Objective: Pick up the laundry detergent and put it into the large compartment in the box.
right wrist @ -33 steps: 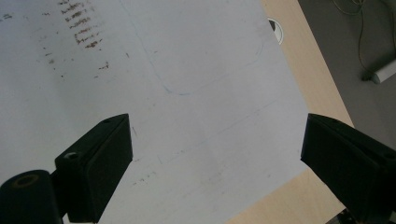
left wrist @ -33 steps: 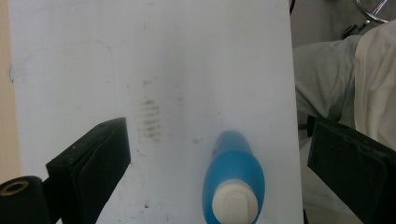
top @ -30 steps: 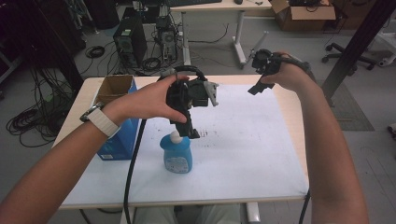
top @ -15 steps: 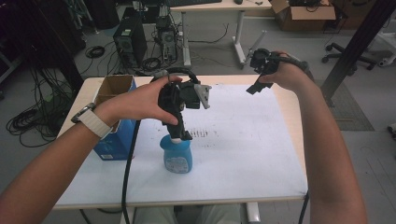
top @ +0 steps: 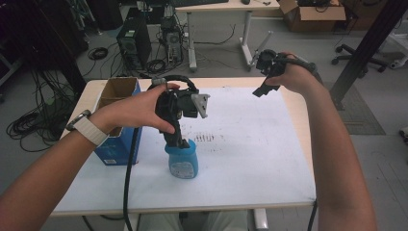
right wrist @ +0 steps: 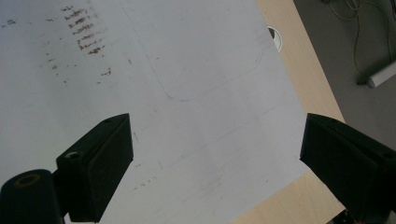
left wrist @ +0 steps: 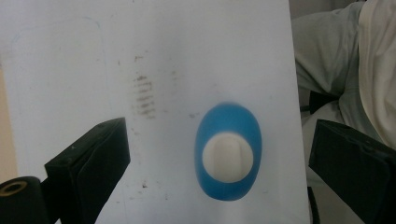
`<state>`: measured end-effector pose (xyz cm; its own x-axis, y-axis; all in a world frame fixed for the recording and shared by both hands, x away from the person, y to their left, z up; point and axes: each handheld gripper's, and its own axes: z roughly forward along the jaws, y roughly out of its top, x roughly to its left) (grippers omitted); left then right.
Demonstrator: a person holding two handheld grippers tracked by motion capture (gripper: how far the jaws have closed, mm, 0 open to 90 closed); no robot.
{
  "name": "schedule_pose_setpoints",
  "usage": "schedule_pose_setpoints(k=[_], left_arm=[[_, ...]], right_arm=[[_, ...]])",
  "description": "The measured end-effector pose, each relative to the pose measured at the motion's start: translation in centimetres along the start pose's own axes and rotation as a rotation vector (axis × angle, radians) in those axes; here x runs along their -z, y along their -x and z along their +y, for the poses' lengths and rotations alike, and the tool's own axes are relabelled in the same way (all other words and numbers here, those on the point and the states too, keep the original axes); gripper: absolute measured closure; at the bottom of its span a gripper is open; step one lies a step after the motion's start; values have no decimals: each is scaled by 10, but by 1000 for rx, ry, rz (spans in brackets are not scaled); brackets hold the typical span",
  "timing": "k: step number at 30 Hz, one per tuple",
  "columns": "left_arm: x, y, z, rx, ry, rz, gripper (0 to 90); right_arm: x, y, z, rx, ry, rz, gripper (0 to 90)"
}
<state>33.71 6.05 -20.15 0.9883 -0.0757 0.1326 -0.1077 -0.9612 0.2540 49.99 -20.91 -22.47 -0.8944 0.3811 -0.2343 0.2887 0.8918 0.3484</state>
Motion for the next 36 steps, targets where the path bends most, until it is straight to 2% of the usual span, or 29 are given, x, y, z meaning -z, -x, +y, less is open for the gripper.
schedule_pose_setpoints(k=[6,10,13,23,36], left_arm=[[-8,2,-5,1,-15,2,57],[-10,2,-7,7,-18,-13,56],[-14,3,-9,11,-25,-15,58],[-22,4,-14,16,-27,-21,61],[-41,5,-23,26,-27,-30,56]], right_arm=[[0,-1,1,-9,-5,-1,94],[-1,-1,2,5,4,0,94],[-2,-1,3,-4,-6,2,94],[-3,-1,5,-5,-6,2,94],[-5,-2,6,-5,-9,4,94]])
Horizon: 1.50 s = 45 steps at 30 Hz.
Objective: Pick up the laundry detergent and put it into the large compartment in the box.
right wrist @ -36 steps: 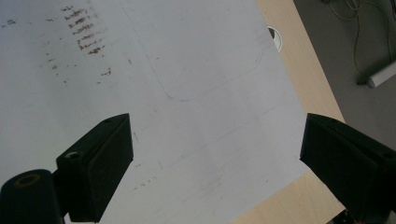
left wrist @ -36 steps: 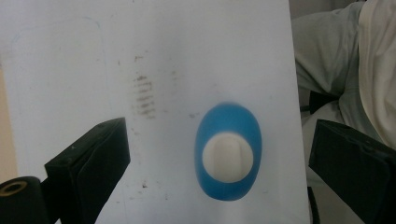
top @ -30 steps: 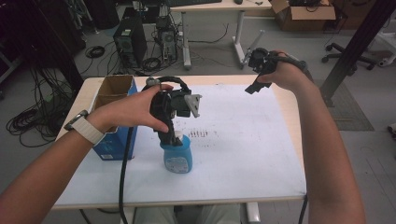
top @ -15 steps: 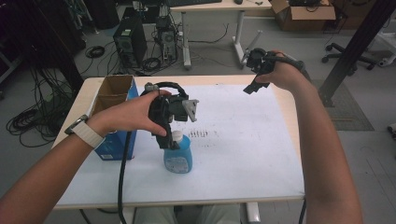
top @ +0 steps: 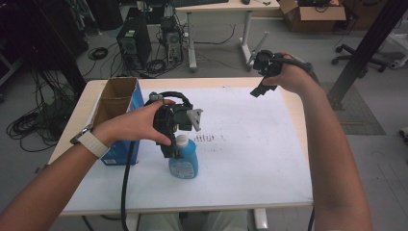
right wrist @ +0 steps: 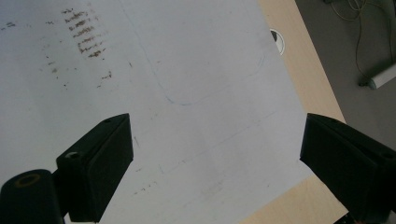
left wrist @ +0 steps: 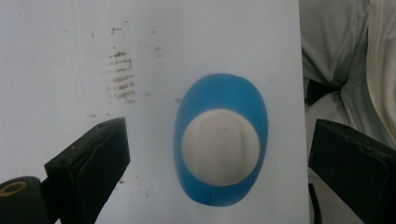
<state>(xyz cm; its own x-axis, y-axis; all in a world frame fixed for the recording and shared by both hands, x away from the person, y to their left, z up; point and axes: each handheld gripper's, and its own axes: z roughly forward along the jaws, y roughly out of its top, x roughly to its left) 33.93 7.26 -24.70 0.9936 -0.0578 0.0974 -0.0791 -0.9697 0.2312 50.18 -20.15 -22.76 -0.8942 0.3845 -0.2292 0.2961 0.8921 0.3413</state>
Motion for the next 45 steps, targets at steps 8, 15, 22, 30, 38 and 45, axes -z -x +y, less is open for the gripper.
schedule_pose_setpoints(k=[8,15,22,30,38,45], left_arm=[[-10,1,-2,2,-8,5,58],[-19,-1,-2,0,-7,8,59],[-25,-2,-4,9,-13,12,59],[-30,-4,-3,11,-10,11,63],[-37,-7,-4,11,-14,3,80],[-38,-8,-6,22,-10,-2,98]], right_arm=[[-2,-1,2,5,1,1,94],[-5,-1,5,11,3,7,94],[-6,-1,6,11,1,8,94],[-7,-1,7,11,2,11,94],[-8,0,6,12,-2,12,93],[-7,0,6,12,-2,11,94]])
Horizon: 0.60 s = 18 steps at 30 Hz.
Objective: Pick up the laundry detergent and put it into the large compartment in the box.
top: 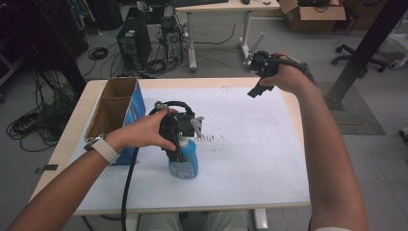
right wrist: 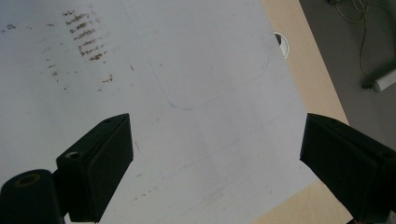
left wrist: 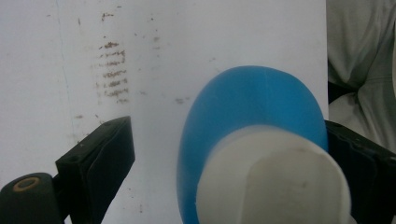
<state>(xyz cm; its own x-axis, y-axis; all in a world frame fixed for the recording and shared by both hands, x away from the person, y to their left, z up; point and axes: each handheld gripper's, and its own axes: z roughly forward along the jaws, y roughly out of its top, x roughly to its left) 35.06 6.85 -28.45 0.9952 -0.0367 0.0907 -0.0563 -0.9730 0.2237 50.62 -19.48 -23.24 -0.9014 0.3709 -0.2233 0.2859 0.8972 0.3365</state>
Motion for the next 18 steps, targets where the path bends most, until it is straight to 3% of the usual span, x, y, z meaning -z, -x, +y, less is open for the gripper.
schedule_pose_setpoints(k=[8,18], left_arm=[[-1,-2,-1,1,8,-4,160],[-2,-3,-1,-4,17,-9,170]], right_arm=[[0,-1,1,2,2,1,94],[0,0,-1,3,3,-3,94]])
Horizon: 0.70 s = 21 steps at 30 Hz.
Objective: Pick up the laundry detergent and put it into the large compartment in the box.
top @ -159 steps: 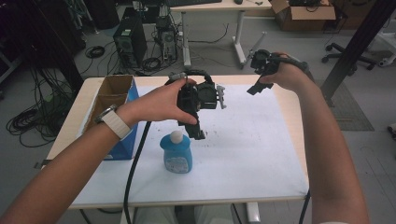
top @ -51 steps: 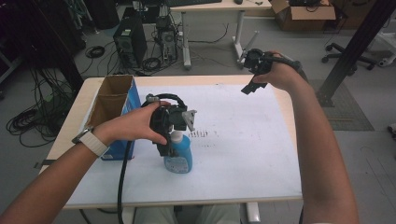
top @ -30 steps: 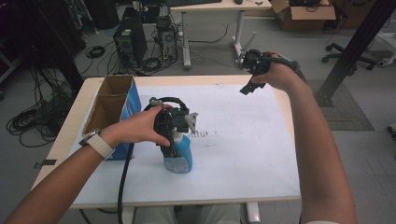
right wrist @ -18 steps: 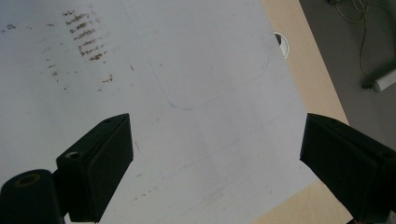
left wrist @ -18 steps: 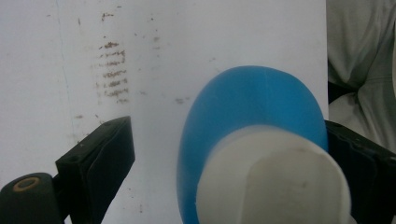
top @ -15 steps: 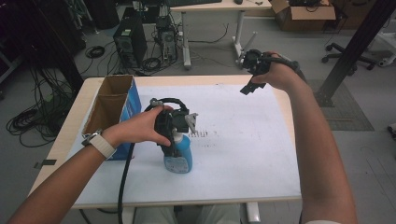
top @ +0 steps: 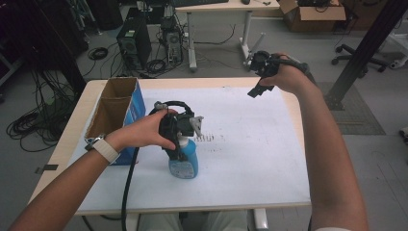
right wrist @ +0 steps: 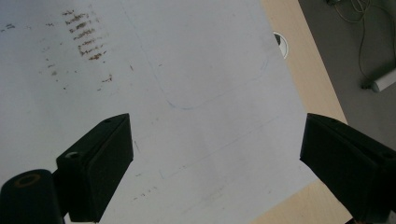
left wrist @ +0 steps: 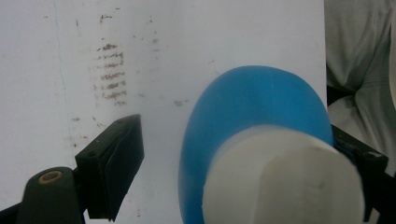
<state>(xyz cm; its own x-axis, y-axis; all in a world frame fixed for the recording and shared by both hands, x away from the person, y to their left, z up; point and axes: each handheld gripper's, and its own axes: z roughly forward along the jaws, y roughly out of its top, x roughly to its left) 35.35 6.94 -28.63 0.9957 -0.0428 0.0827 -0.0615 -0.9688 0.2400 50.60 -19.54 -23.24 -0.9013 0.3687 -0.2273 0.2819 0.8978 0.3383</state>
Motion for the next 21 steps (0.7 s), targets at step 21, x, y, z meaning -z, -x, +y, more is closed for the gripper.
schedule_pose_setpoints(k=[21], left_arm=[[-1,1,1,-2,-5,-18,195]], right_arm=[[0,0,0,0,-3,-1,94]])
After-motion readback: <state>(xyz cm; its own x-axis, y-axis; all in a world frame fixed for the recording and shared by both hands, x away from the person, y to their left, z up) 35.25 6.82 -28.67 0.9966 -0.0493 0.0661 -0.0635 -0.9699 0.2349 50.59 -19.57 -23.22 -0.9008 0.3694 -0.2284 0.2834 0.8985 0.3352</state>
